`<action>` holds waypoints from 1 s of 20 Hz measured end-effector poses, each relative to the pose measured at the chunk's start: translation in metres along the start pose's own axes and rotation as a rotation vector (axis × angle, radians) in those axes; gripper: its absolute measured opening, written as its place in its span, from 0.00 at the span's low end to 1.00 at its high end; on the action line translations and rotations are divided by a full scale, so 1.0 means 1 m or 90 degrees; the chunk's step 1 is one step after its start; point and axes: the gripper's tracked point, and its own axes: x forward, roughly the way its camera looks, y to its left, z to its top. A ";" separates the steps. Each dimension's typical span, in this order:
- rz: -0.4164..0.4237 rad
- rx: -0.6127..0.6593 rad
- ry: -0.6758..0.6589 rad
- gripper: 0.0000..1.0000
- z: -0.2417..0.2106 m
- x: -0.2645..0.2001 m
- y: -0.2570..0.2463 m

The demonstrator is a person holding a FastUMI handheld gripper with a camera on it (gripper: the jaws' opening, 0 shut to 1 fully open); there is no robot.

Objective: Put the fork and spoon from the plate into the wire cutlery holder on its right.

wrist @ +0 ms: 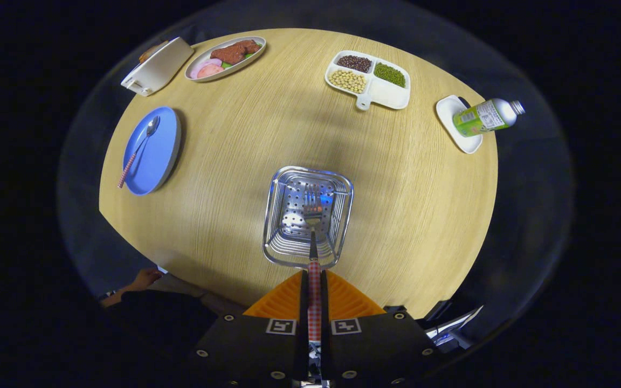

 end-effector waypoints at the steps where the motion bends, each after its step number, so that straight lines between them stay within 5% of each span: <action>1: 0.004 0.004 0.004 0.10 0.002 0.001 0.001; 11: 0.054 0.111 -0.126 0.19 0.033 -0.029 0.033; 13: 0.070 0.132 -0.179 0.31 0.045 -0.042 0.047; 16: 0.058 0.153 -0.258 0.68 0.064 -0.062 0.060; 20: 0.039 0.180 -0.349 0.89 0.086 -0.081 0.080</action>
